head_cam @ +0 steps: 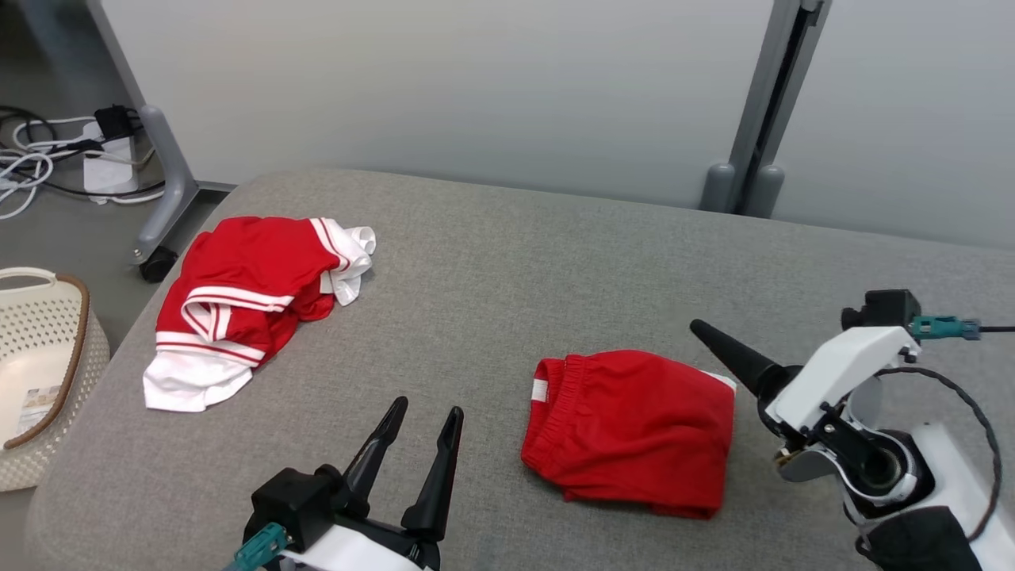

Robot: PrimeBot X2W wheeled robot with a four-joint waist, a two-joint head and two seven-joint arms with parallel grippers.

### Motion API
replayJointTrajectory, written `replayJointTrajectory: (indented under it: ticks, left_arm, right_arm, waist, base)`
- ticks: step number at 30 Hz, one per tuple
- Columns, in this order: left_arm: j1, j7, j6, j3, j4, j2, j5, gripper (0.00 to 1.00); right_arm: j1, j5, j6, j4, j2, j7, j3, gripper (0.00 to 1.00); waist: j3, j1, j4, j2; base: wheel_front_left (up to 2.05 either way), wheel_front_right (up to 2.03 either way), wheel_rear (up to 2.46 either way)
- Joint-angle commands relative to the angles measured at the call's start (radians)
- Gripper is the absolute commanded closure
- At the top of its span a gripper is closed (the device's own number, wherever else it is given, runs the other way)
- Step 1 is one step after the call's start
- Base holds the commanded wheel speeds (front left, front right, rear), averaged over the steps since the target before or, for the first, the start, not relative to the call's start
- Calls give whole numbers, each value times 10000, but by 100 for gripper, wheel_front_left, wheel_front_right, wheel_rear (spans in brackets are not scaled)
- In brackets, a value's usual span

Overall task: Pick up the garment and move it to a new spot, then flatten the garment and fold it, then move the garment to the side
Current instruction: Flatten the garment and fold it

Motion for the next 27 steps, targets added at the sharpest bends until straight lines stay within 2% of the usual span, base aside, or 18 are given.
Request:
replayJointTrajectory:
  ticks: [1, 6, 12, 15, 24, 27]
  left_arm:
    - [105, -24, 85, 78, -81, 78, 0, 0]
    - [238, -44, 182, 270, -207, 198, -34, 0]
    - [220, -63, 304, 717, -376, 359, -7, 0]
    - [242, -79, 362, 989, -425, 413, 31, 0]
    - [497, -90, 583, 1849, -410, 389, 772, 0]
    - [624, -91, 707, 2194, -485, 349, 1189, 0]
  right_arm:
    - [435, -217, 25, -651, -257, -281, -94, 0]
    - [1163, -679, 25, -2131, -614, -920, -256, 0]
    - [2208, -2042, 25, -4111, -1139, -2141, -611, 0]
    - [2807, -2729, 25, -4776, -1187, -2697, -832, 0]
    - [4496, -4304, 25, -5580, -841, -4343, -1246, 0]
    - [4821, -4756, 25, -5470, -1005, -5015, -1269, 0]
  waist:
    - [-156, 0, -264, 0]
    - [-213, 0, -667, 0]
    - [-220, 0, -1320, 0]
    - [-238, 0, -1611, 0]
    - [-366, 0, -2261, 0]
    - [-376, 0, -2387, 0]
  base:
    - [0, 0, 0]
    - [0, 0, 0]
    - [0, 0, 0]
    - [0, 0, 0]
    - [0, 0, 0]
    - [0, 0, 0]
